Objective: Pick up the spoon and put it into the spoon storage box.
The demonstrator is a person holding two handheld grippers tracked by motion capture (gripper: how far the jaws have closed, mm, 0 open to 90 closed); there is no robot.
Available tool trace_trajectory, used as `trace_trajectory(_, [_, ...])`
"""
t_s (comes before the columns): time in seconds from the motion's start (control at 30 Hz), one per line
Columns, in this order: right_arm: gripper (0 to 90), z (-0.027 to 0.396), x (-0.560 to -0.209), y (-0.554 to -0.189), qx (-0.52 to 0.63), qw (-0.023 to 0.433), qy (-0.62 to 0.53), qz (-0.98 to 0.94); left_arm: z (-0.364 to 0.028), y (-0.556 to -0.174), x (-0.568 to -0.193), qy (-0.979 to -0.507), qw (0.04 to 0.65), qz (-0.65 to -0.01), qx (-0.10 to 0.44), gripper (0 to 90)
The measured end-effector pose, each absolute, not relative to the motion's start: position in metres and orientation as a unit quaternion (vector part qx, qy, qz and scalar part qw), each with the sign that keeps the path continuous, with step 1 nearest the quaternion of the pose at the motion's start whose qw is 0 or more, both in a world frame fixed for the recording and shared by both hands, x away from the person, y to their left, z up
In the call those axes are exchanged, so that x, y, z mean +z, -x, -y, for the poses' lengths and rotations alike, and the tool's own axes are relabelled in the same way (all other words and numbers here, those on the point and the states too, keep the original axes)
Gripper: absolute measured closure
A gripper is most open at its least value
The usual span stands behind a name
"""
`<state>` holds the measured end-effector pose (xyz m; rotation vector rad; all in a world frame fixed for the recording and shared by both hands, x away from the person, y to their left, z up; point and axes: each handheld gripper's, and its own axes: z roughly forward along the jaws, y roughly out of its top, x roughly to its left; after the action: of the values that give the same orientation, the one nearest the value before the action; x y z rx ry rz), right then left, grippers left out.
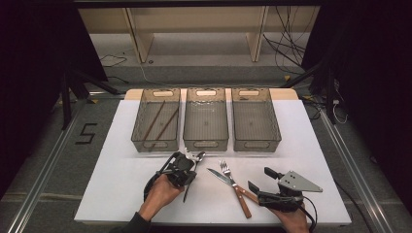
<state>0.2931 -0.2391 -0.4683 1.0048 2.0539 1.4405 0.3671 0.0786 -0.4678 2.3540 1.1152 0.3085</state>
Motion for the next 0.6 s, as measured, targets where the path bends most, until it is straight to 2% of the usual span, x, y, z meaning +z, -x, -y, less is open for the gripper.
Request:
trace_trajectory(0.1, [24.2,0.239,-0.468,-0.293,0.521,0.218,-0.363,-0.741,-0.079,-0.366,-0.468,-0.867,0.251,-0.411,0.127,88.2])
trace_trajectory(0.6, [24.2,0.239,-0.468,-0.293,0.523,0.216,-0.363,-0.74,-0.091,-0.372,-0.466,-0.861,0.254,-0.423,0.127,89.3])
